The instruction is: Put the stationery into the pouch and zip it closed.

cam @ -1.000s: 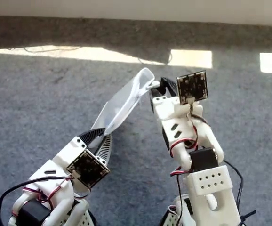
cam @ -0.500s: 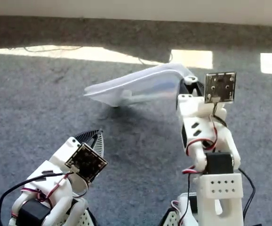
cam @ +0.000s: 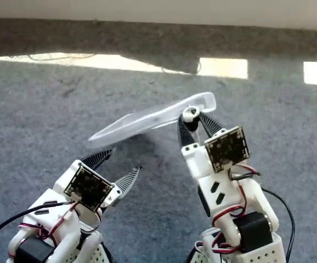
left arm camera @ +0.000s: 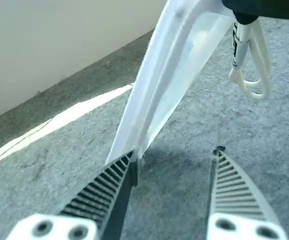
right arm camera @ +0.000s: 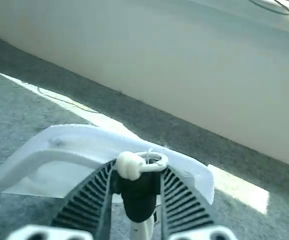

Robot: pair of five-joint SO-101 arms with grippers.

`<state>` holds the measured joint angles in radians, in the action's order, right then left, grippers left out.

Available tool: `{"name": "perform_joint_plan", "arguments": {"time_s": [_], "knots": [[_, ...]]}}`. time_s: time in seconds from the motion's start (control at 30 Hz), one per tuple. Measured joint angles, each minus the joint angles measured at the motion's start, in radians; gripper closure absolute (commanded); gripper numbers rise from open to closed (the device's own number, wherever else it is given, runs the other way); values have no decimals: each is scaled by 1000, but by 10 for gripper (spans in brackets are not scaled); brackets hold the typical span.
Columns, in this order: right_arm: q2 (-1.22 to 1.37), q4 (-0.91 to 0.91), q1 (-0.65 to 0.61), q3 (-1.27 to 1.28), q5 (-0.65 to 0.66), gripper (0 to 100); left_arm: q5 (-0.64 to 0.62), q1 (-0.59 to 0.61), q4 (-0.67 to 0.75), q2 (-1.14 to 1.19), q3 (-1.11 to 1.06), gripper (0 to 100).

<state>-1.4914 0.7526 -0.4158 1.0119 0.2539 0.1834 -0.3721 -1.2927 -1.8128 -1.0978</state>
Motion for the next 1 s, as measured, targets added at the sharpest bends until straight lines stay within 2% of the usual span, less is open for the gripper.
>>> {"name": "perform_joint_plan", "arguments": {"time_s": [0.2, 0.47, 0.7, 1.0], "knots": [[-74, 84, -109, 0, 41, 993, -3, 0, 12, 0, 12, 722], [-117, 118, -189, -2, 55, 993, -3, 0, 12, 0, 68, 723], [-118, 120, -233, -2, 55, 993, -3, -103, 15, 0, 68, 763], [-127, 224, -292, -3, 55, 993, -3, -109, 186, 0, -68, 771]]}}
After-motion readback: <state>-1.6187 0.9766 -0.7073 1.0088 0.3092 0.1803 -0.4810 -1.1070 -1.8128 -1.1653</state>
